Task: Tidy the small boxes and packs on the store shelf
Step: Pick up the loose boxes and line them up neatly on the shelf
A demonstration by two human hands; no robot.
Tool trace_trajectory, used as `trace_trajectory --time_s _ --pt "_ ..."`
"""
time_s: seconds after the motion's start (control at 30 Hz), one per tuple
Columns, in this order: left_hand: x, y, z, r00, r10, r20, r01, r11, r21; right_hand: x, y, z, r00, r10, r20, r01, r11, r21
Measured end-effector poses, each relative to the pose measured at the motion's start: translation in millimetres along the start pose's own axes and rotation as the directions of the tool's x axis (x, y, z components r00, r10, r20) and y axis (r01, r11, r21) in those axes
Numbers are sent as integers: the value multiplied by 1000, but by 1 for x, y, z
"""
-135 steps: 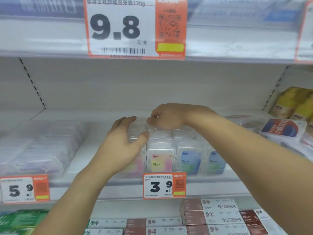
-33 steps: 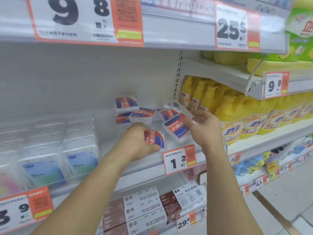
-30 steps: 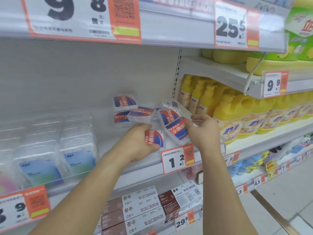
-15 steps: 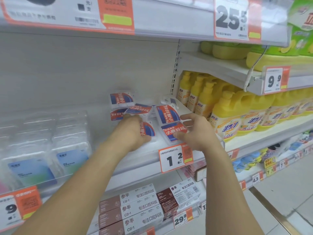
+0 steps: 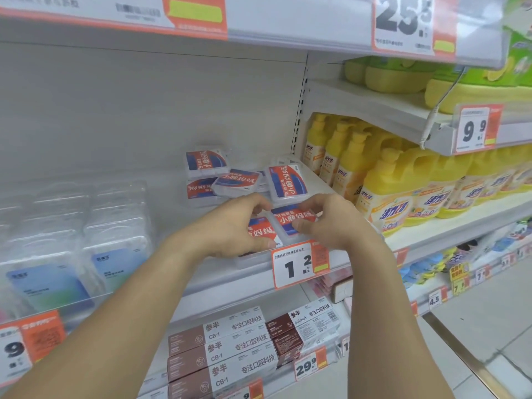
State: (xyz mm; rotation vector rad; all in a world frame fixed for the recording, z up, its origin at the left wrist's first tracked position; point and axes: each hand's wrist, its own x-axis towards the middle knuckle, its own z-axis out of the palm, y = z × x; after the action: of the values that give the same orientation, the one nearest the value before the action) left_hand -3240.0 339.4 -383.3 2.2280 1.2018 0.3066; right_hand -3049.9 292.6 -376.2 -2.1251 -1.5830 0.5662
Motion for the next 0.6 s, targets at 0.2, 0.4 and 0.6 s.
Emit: trace_trajectory --time_s 0.2,0.4,0.6 --pt "0 8 6 1000 25 -14 -25 1000 9 -15 -6 -15 996 21 90 -17 999 -49" --pt "7 16 11 999 42 -28 -42 999 6 -19 -11 -9 999 -21 48 25 996 -90" --pt "13 22 13 999 49 17 -49 998 44 -6 -19 -14 1000 11 -3 -11 999 -45"
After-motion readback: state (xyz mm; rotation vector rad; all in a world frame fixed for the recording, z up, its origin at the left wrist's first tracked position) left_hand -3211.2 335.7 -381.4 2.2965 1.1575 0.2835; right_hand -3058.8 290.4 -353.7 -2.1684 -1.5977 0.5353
